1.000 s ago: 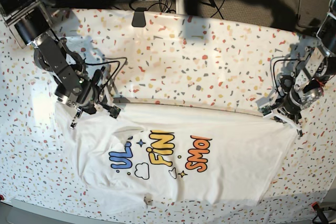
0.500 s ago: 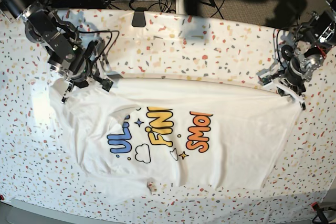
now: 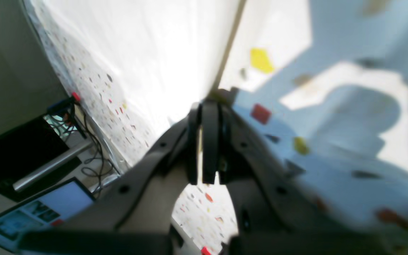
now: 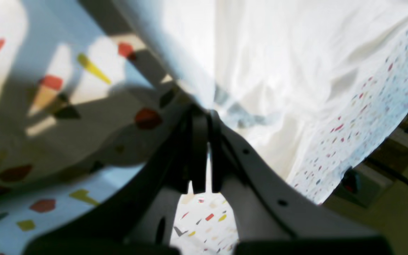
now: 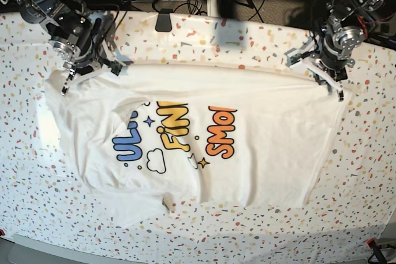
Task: Fold the T-shirt properly
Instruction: 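Drag the held shirt edge back toward the robot with both grippers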
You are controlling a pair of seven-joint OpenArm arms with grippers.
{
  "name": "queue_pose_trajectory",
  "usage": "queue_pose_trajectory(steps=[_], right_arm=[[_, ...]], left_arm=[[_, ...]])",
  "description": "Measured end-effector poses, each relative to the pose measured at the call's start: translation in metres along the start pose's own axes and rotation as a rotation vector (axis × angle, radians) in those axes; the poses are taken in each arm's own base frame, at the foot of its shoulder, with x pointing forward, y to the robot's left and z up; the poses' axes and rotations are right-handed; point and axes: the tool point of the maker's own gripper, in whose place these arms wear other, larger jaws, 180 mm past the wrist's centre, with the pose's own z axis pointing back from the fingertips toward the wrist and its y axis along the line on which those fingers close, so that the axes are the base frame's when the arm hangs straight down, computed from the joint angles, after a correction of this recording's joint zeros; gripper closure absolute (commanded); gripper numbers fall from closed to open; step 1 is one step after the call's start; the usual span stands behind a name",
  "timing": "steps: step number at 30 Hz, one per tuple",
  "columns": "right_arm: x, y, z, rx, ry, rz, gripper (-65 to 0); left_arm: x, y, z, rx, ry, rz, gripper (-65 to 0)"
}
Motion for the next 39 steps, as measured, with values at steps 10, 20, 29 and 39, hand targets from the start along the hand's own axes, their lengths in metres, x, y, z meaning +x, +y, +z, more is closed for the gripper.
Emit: queue_pose_trajectory(steps=[10,20,29,39], right_arm=[[-0.021,0.041,0.01,0.001,0.043,0.064,0.0],[-0.021,0.082,0.051,0.067,0.02,0.082,0.0],[-0.036,0.077,0.056,0.069,0.042,0.021,0.0],[-0.047,0.073,0.057,0.043,0.086,-0.059,0.0]], left_arm=[[0.006,-0.027,0.02,-0.026,0.001,-0.031,0.0],[-0.006,-0.04,0.028,-0.02,0.059,-0.086,0.0],[-0.01,-0.044,0.032,-0.024,0.088,-0.072,0.0],[-0.001,-0.045,0.05,-0.029,0.088,-0.039,0.0]])
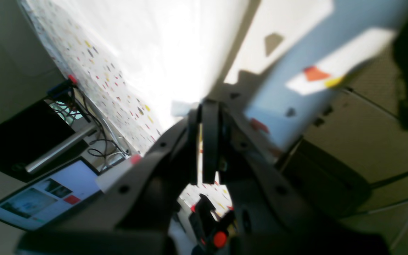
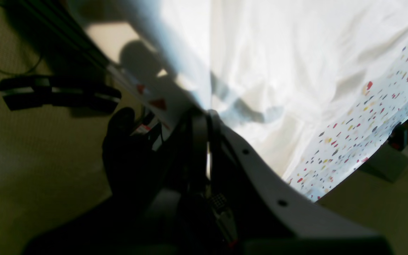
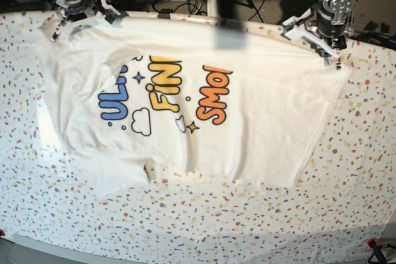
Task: Fold the T-shirt properly
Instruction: 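Drag the held shirt edge back toward the robot with both grippers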
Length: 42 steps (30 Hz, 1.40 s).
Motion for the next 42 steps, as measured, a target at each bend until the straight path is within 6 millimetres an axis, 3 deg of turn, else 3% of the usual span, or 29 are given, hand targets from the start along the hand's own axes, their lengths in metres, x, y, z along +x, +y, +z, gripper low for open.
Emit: queue_pose_trajectory(steps=[9,17,26,42], right_arm=[[-0.002,-0.001,0.0,-0.008,0.008,-0.013,0.0],[0.006,-0.007,-0.001,-0.029,-0.005,-0.056,0.0],[0.011,-0.003,0.0,-0.021,-0.018,-0.07,0.0],[0.011,-0.003,0.0,-0.021,-0.019,-0.07,0.0]], left_arm=[[0.004,-0.001,0.006,-0.004,-0.013,0.012,0.0],[0.0,-0.026,0.017,-0.051,0.001,0.025,0.0],[0.006,-0.005,0.014,0.045,-0.033,0.058,0.0],[0.006,-0.005,0.014,0.045,-0.033,0.058,0.0]])
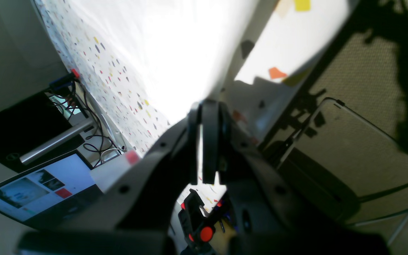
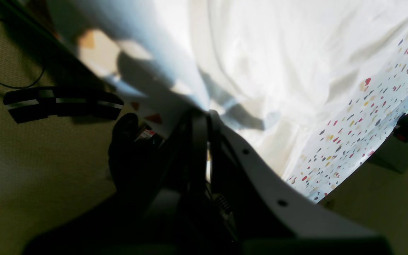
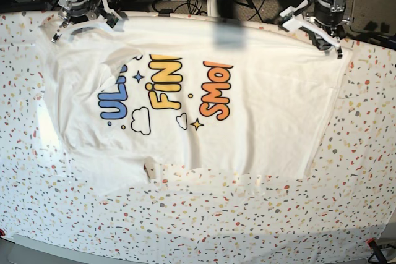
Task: Fold the T-shirt properly
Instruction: 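Drag the held shirt edge back toward the robot with both grippers, then release the shirt and move the right gripper to the shirt's side edge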
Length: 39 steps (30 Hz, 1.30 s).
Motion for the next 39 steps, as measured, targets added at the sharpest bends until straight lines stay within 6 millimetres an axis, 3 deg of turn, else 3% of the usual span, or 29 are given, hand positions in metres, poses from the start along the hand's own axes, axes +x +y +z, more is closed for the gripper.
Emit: queue_pose_trajectory(steps=[4,7,10,14,19,25,29,31,33,36,39], right_arm=[[0.002,0.0,0.0,0.0,-0.01,0.0,-1.1],[0.002,-0.001,0.0,-0.002,-0.01,0.001,-16.4],[0.001,-0.004,0.0,-0.021,-0.009,0.007,-24.4],[0.001,-0.005,0.0,-0.022,-0.006,0.007,-24.6],[0.001,-0.004,0.0,-0.017,-0.008,0.004,-24.6],[-0.007,0.017,0.002,0.101,0.039,-0.01,-24.6],[-0.005,0.018,0.004,0.112,0.036,-0.018,-24.6],[-0.001,0.018,0.011,0.117,0.022,-0.016,-24.6],[0.007,0.032,0.024,0.166,-0.026,0.006,-24.6],[0.026,0.046,0.05,0.219,-0.13,0.028,-24.6],[0.046,0.039,0.066,0.203,-0.219,0.007,-24.6]], left_arm=[[0.0,0.0,0.0,0.0,0.0,0.0,0.0],[0.0,0.0,0.0,0.0,0.0,0.0,0.0],[0.0,0.0,0.0,0.0,0.001,0.001,-2.2],[-0.011,0.0,0.0,0.0,0.06,0.001,-12.5],[-0.013,-0.002,0.001,-0.01,0.072,0.008,-13.0],[-0.013,-0.015,0.001,-0.08,0.072,0.064,-13.0],[-0.02,-0.016,0.002,-0.085,0.115,0.068,-13.0],[-0.026,-0.015,0.006,-0.087,0.157,0.077,-13.0],[-0.026,-0.009,0.012,-0.079,0.174,0.089,-13.0],[-0.014,0.005,0.024,-0.039,0.131,0.098,-13.0],[0.004,0.021,0.038,0.006,0.059,0.118,-13.0]])
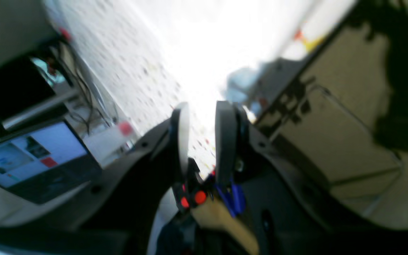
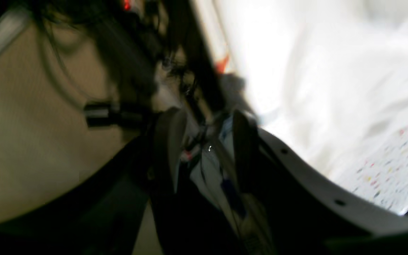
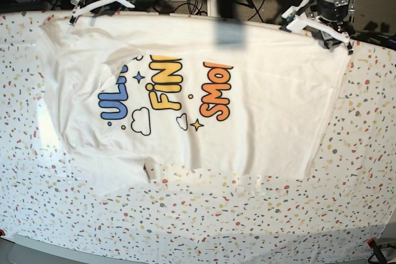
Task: Fold the T-shirt properly
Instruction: 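Release the shirt and move the right gripper to the shirt's side edge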
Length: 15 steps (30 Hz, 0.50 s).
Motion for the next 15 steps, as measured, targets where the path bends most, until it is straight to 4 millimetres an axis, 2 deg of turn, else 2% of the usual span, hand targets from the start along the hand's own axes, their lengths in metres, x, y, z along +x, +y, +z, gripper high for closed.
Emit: queue_pose_trajectory(steps=[4,6,10,15], right_arm=[[0.019,-0.032,0.006,-0.135,-0.076,-0.03,-24.6],[0.027,-0.048,0.006,-0.183,-0.097,-0.051,-24.6],[0.054,-0.083,0.008,-0.286,-0.175,-0.137,-24.6],[0.096,-0.127,0.018,-0.398,-0.297,-0.222,-24.6]], left_arm=[[0.04,0.029,0.014,0.077,-0.192,0.097,-13.0],[0.052,0.043,0.016,0.116,-0.255,0.122,-13.0],[0.068,0.073,0.013,0.198,-0.332,0.144,-13.0],[0.087,0.125,0.004,0.271,-0.397,0.223,-13.0]])
